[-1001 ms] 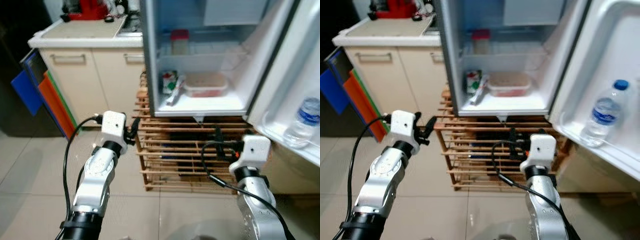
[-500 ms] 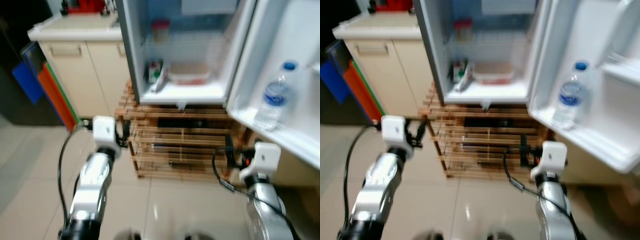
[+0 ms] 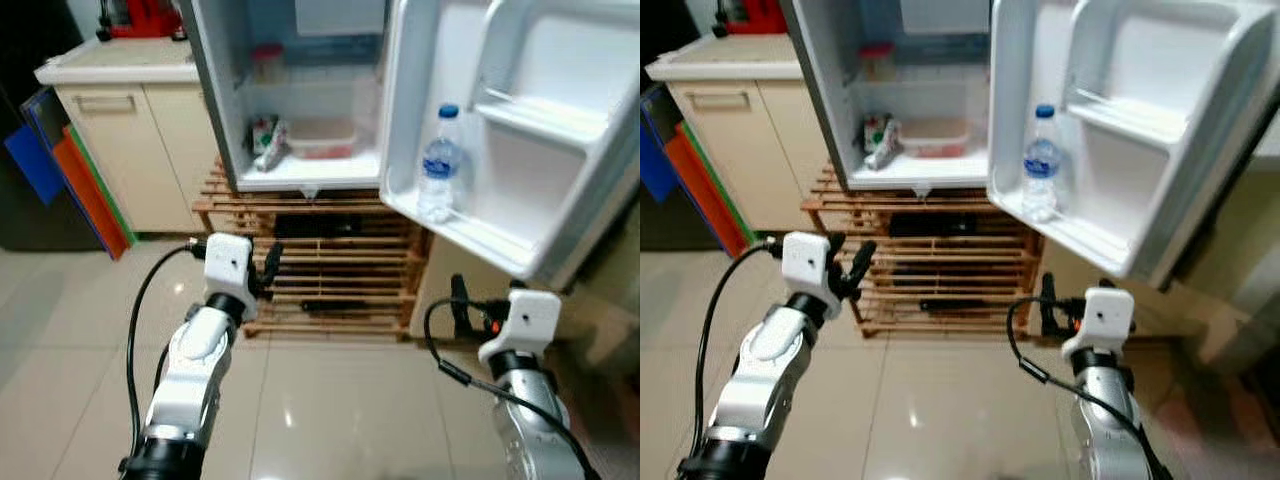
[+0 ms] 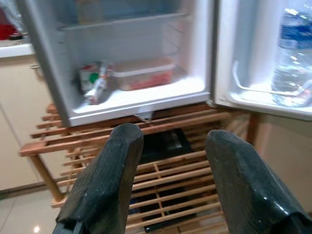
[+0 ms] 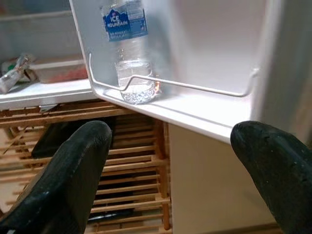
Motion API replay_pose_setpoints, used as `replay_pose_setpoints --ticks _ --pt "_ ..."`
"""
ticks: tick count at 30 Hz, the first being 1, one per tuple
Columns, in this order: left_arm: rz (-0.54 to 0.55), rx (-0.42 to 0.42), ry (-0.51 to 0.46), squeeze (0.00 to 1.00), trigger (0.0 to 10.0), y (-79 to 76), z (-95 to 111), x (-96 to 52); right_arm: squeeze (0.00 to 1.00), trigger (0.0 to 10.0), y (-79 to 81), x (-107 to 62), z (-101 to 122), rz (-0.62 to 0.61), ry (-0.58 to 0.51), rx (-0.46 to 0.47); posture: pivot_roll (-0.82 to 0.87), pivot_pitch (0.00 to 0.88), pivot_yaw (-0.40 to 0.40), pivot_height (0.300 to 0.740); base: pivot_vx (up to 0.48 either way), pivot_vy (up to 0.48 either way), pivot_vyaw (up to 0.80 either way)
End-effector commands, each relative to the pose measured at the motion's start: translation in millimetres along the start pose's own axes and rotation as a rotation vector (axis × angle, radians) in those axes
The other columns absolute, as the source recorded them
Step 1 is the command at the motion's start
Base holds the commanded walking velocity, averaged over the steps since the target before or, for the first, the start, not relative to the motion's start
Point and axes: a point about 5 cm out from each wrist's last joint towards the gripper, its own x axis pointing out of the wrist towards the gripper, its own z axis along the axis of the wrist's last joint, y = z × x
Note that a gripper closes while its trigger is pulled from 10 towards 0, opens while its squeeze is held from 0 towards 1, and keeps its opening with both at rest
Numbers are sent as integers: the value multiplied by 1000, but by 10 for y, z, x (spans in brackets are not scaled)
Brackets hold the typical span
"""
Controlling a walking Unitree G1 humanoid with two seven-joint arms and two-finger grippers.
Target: Restocking fridge
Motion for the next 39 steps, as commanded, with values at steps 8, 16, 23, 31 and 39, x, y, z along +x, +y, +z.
replay_pose_setpoints --ticks 8,16,23,31,39 --pt "-26 5 -14 0 10000 -79 46 69 0 10000 5 40 45 12 -29 -21 -155 0 70 740 325 -350 0" --pt "-24 -3 -7 0 10000 -77 21 58 0 10000 -13 -30 -58 22 10 -27 -155 0 71 740 121 -132 0" --pt "26 30 172 0 10000 94 -364 35 0 10000 -159 -326 -425 46 159 -86 -157 0 71 740 0 0 0" --pt "109 56 417 0 10000 293 -806 -24 0 10000 -464 -445 -635 -28 271 -177 -176 0 73 740 0 0 0" --pt "-31 151 631 0 10000 77 -1190 -110 0 10000 -1087 -3 -391 -309 226 -399 -172 0 73 740 0 0 0"
